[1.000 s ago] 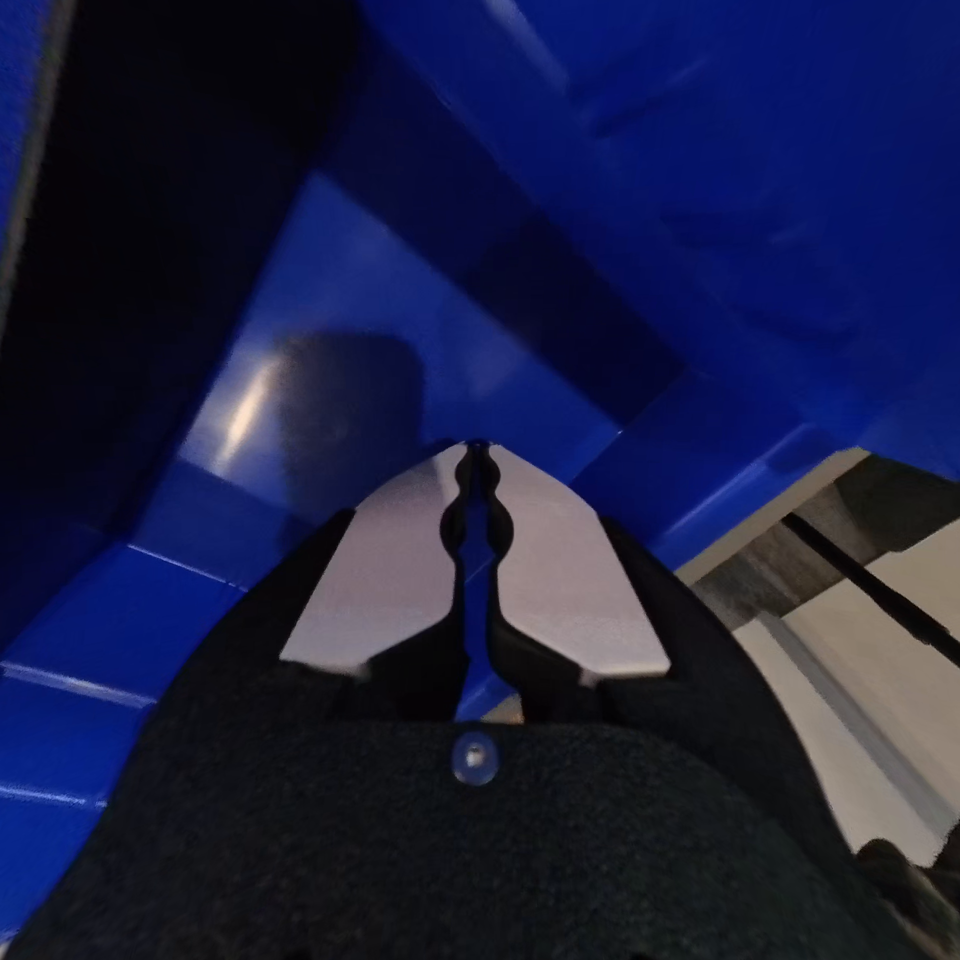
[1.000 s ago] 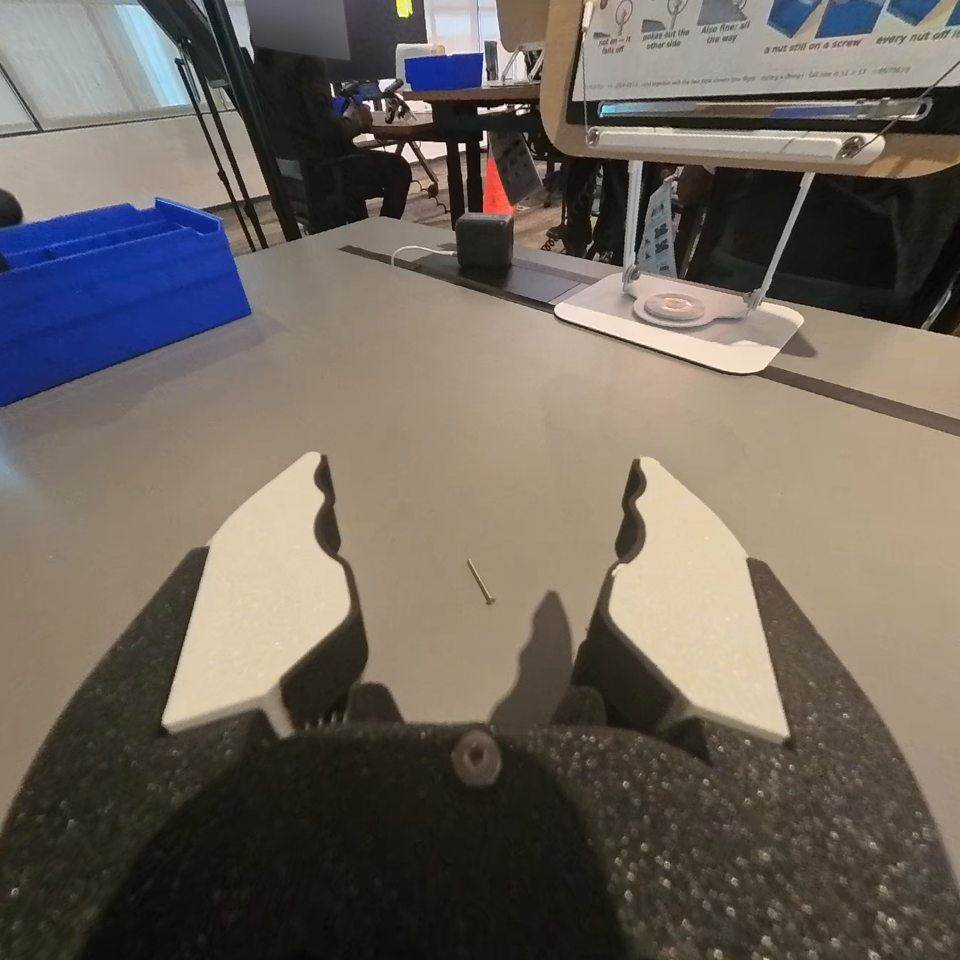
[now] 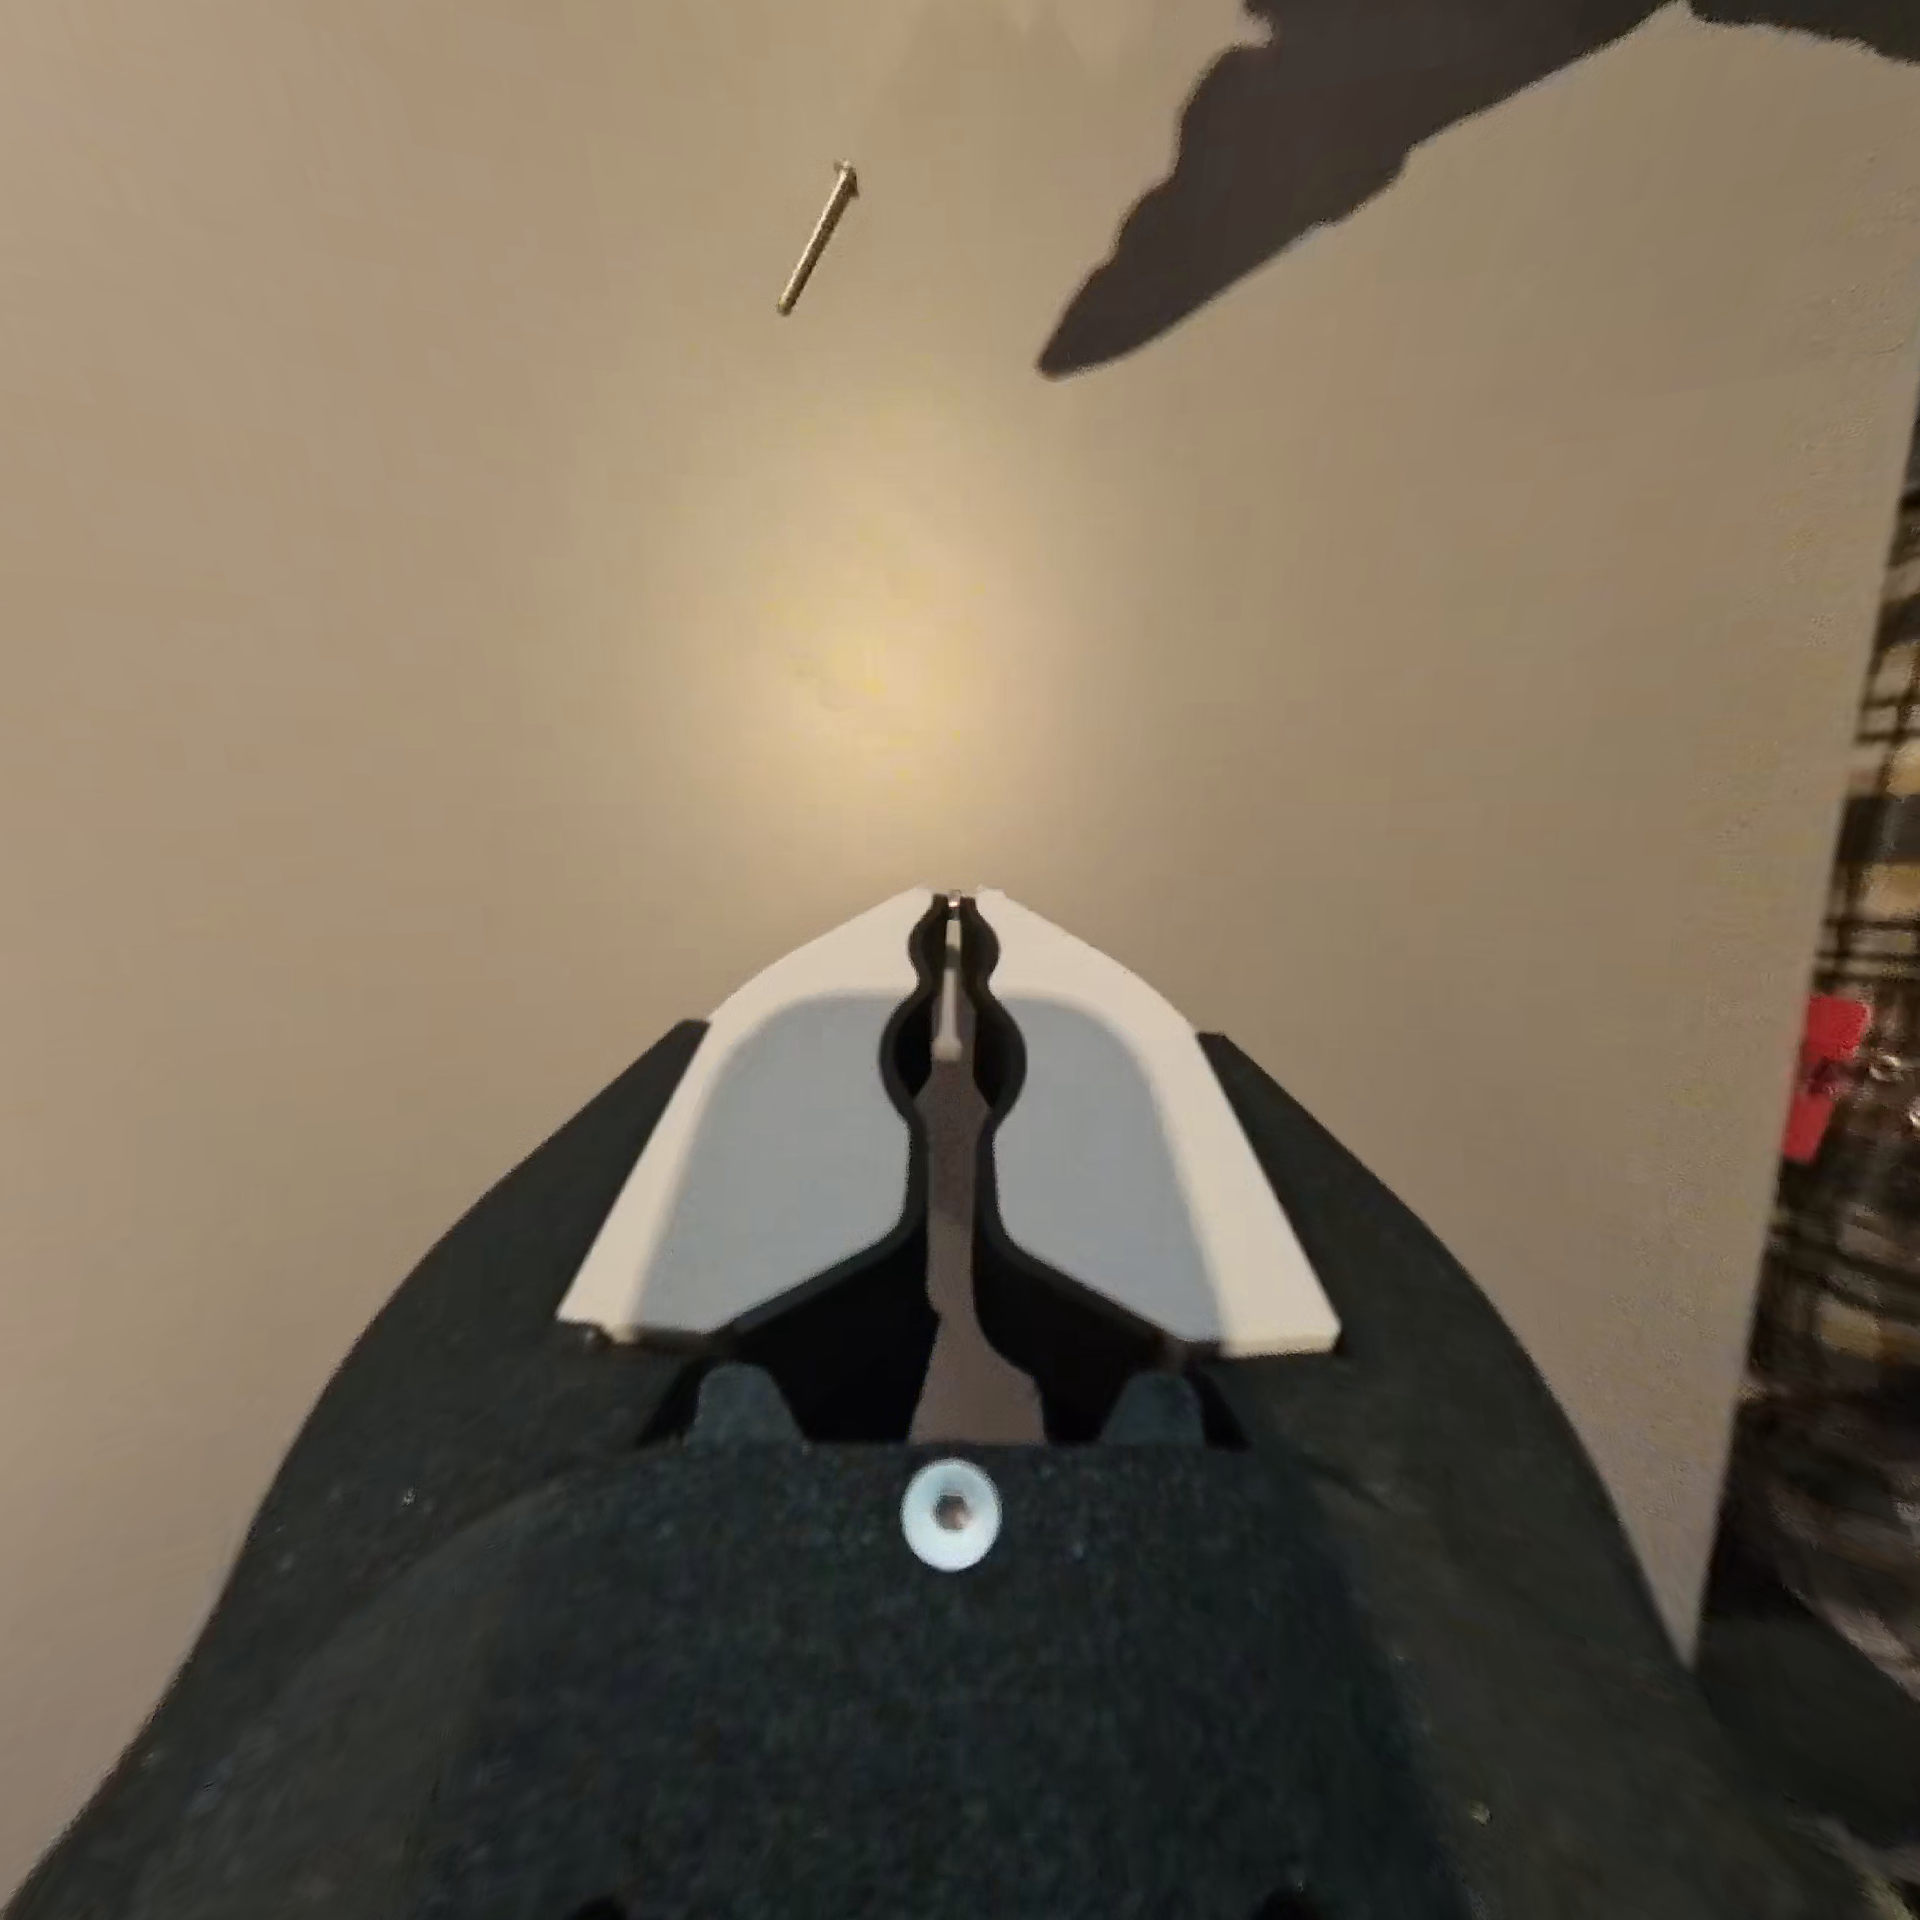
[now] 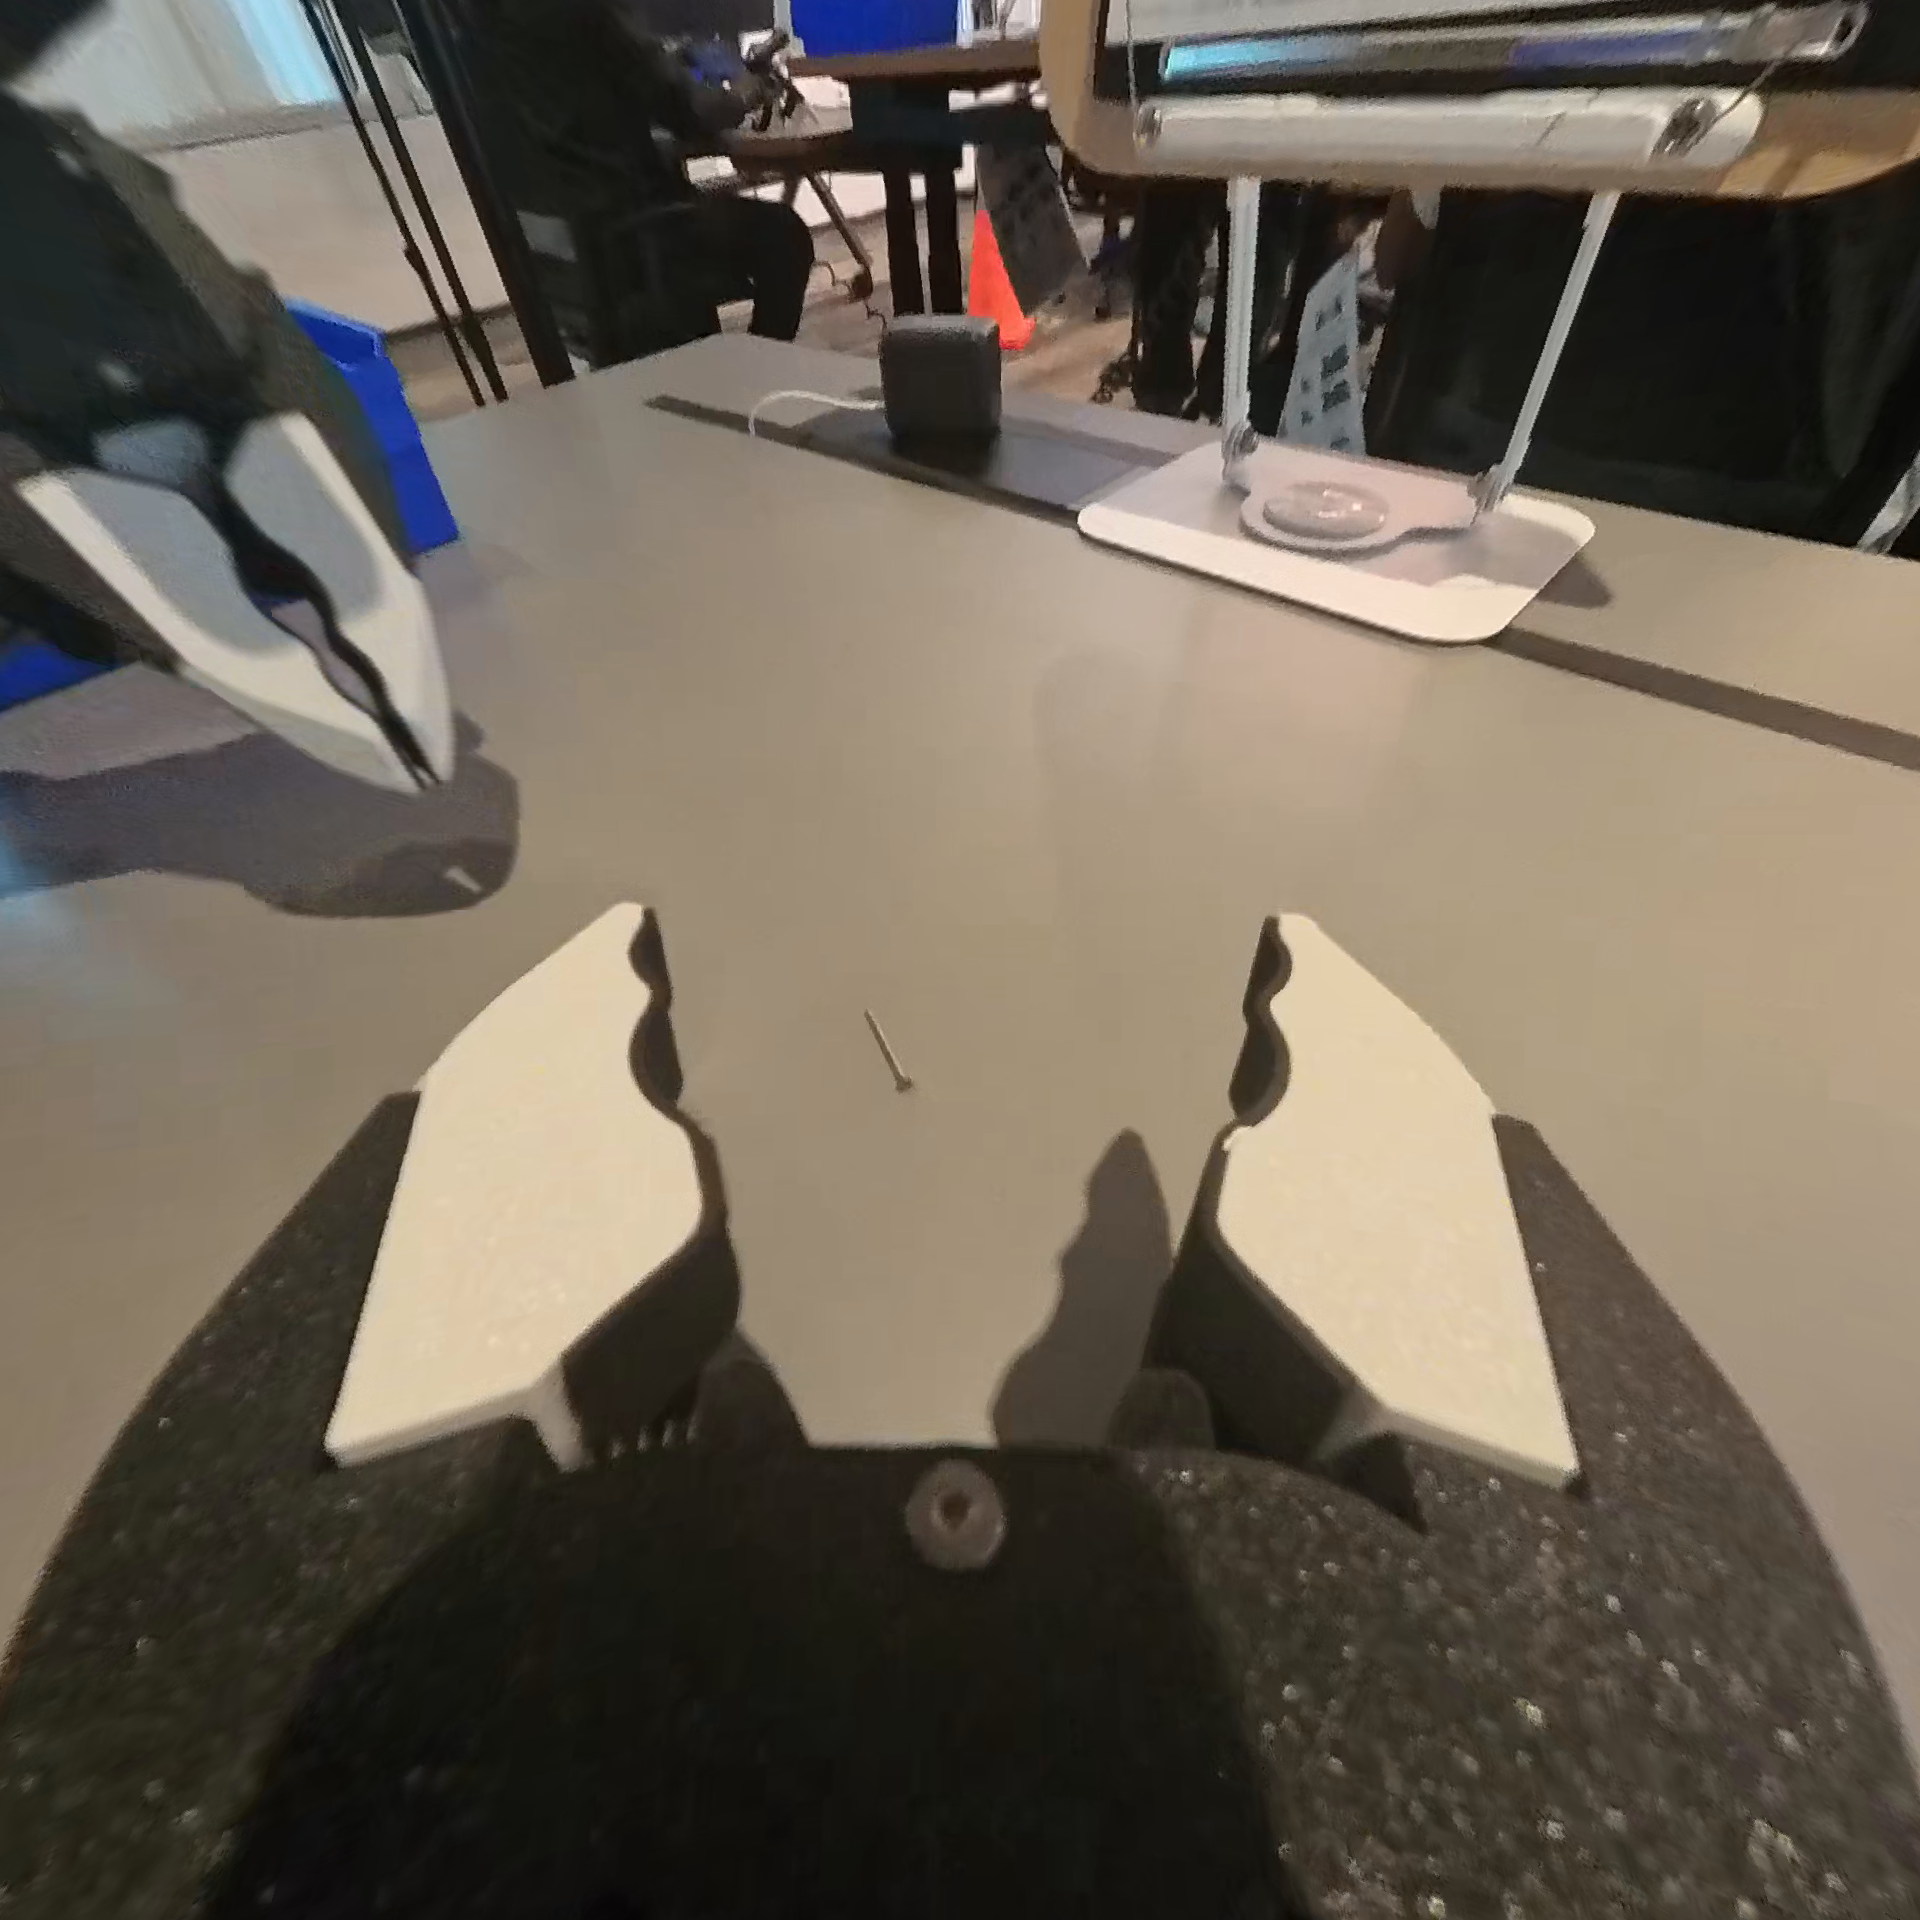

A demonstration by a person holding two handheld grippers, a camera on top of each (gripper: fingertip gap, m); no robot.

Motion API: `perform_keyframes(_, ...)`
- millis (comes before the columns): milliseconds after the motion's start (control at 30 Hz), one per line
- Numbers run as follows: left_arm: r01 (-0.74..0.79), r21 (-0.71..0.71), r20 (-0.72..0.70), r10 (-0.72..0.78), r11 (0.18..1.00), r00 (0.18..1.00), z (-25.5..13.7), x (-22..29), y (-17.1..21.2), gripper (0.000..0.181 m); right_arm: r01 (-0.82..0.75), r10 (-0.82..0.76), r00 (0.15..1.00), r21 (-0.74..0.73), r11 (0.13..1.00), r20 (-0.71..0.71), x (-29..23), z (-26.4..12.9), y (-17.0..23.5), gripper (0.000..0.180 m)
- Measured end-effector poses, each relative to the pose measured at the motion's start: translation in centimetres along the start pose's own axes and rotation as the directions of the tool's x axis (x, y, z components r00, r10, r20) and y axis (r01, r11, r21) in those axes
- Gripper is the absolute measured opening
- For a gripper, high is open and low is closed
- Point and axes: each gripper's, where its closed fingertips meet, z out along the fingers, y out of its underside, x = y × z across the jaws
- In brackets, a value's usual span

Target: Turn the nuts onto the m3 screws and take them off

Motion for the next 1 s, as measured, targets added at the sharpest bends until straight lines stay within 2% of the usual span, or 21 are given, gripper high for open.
perform_keyframes(100,0.017,0.036,-0.044,-0.016,0.999,0.999,3.3,-0.4,-0.4,0.002,0.01,-0.01,1.0,-0.028,1.0,0.011,-0.1,0.5,0.8,0.105)
perform_keyframes(200,0.021,0.048,-0.047,-0.019,0.999,0.999,4.7,-1.1,0.3,0.002,0.028,-0.027,0.999,-0.051,0.998,0.022,-0.3,0.8,1.3,0.105)
perform_keyframes(400,0.02,0.104,-0.059,-0.014,0.994,0.998,5.0,-1.5,0.4,0.003,0.06,-0.054,0.997,-0.12,0.991,0.057,-0.3,1.8,2.6,0.101)
perform_keyframes(567,-0.006,0.133,-0.039,0.011,0.991,0.999,4.8,-1.7,0.2,0.013,0.122,-0.098,0.987,-0.199,0.972,0.125,-0.8,2.5,3.7,0.083)
perform_keyframes(733,0.017,0.303,-0.056,0.0,0.953,0.998,2.5,-1.9,-0.9,0.02,0.263,-0.197,0.955,-0.328,0.907,0.222,-1.6,2.8,5.1,0.07)
perform_keyframes(867,0.063,0.484,-0.046,-0.047,0.873,0.998,-0.9,-2.9,-1.8,0.021,0.322,-0.213,0.933,-0.408,0.854,0.29,-1.7,2.9,6.0,0.051)
perform_keyframes(1000,0.099,0.595,-0.047,-0.088,0.798,0.995,-3.5,-3.8,-2.0,0.019,0.346,-0.205,0.922,-0.464,0.815,0.328,-2.0,3.7,6.9,0.036)
